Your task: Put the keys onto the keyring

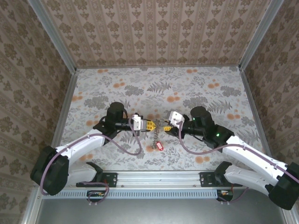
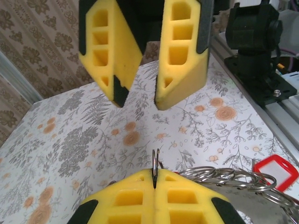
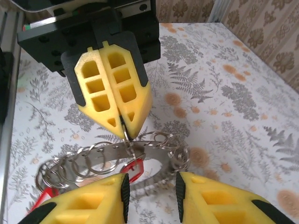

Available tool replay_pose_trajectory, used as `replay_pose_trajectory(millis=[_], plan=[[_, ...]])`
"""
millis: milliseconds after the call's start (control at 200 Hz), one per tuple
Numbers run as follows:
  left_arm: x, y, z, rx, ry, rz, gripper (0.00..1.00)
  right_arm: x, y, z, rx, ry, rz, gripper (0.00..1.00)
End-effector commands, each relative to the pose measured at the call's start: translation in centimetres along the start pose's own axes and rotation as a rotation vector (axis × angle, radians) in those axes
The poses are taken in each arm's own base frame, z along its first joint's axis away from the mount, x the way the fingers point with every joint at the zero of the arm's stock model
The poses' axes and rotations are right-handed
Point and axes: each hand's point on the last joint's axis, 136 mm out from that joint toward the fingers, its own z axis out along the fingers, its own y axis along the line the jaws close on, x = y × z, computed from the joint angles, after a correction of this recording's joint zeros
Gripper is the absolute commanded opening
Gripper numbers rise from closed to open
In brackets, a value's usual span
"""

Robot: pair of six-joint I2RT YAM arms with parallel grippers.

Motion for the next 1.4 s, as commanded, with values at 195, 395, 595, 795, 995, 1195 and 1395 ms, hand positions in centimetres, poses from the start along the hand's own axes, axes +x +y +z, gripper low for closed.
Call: replay_pose_trajectory(millis=[195, 395, 595, 795, 995, 1195, 1395], plan=[[-3.1, 0.5, 0.6, 0.015, -0.092, 0.039, 0.0, -0.4, 1.0, 1.5, -0.12, 0.038, -0.129, 0.33], [-3.5, 0.6, 0.8, 0.016, -0.107, 0.027, 0.0, -0.4, 2.0, 2.1, -0.177, 0.024, -0.126, 0.31], [-3.6, 0.6, 0.9, 0.019, -0.111, 0.016, 0.0, -0.6, 2.3, 1.8, -0.186, 0.008, -0.132, 0.26], [-3.5, 0.6, 1.0, 0.021, -0.107, 0.001, 0.0, -0.5, 2.2, 1.6, -0.182, 0.022, -0.143, 0.12], [-1.7, 0.6, 1.2, 0.03, -0.024, -0.051, 0.04, -0.8, 2.2, 1.4, -0.189, 0.03, -0.16, 0.02], [-0.3, 1.3, 1.1, -0.013, 0.076, -0.075, 0.19, 0.1, 1.9, 1.5, -0.191, 0.114, -0.151, 0.0], [0.7, 1.6, 1.1, -0.022, 0.162, -0.076, 0.2, 0.5, 1.7, 2.0, -0.185, 0.162, -0.128, 0.0]])
